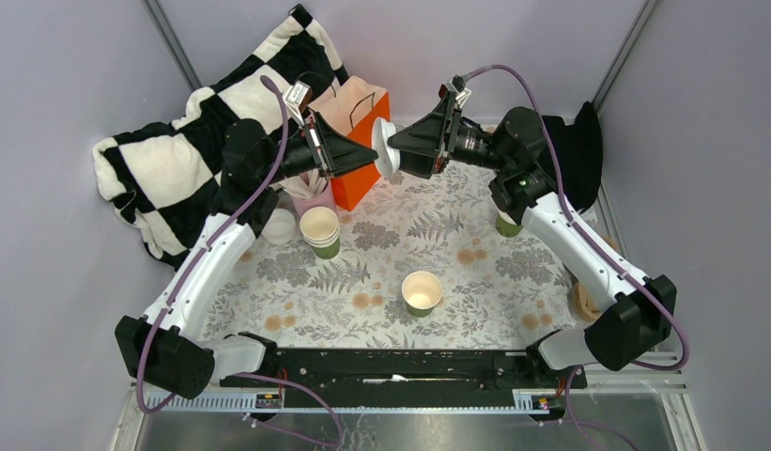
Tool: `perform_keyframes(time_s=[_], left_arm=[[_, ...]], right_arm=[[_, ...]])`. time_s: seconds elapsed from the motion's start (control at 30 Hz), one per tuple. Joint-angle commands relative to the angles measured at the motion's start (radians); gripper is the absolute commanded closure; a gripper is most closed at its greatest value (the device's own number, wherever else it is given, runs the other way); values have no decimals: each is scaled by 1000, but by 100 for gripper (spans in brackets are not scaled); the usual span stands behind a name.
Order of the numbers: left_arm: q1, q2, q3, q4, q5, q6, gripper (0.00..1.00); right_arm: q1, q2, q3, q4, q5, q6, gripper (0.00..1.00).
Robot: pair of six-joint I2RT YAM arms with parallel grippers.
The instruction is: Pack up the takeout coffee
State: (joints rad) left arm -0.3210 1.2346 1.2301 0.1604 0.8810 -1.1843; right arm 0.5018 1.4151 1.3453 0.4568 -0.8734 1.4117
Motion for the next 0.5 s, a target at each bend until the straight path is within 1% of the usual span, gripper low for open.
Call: perform_keyframes(time_s=[0.0,0.1,0.17,0.2,0.23,0.27,0.3,0.33,0.4,0.47], left_arm=[[4,-42,32,-106,-16,102,57],[31,-72,25,-244,-33,189,41],[59,-101,6,-314,-39,220,33],[71,-121,-2,-373,-43,236,31],[77,-132,-5,-421,-51,254,29],[76,-142,-3,-474,-62,277,27],[72,-153,-1,-528,-75,298,25],[69,-165,-8,-563,-86,306,24],[62,-196,-40,-600,-101,302,21],[43,-224,-87,-604,-125,272,20]], right_arm=[[-1,-38,-11,35,8,-4,13],[-13,-51,-17,-39,-4,-73,14],[-29,-68,-8,-165,-16,-189,15],[-41,-77,0,-290,-26,-273,14],[-43,-87,25,-440,-16,-402,14],[-43,-93,61,-631,16,-545,14],[-38,-100,107,-784,60,-701,14],[-33,-105,118,-916,102,-824,13],[-4,-128,117,-1102,220,-1015,14],[70,-152,80,-1217,353,-1138,14]])
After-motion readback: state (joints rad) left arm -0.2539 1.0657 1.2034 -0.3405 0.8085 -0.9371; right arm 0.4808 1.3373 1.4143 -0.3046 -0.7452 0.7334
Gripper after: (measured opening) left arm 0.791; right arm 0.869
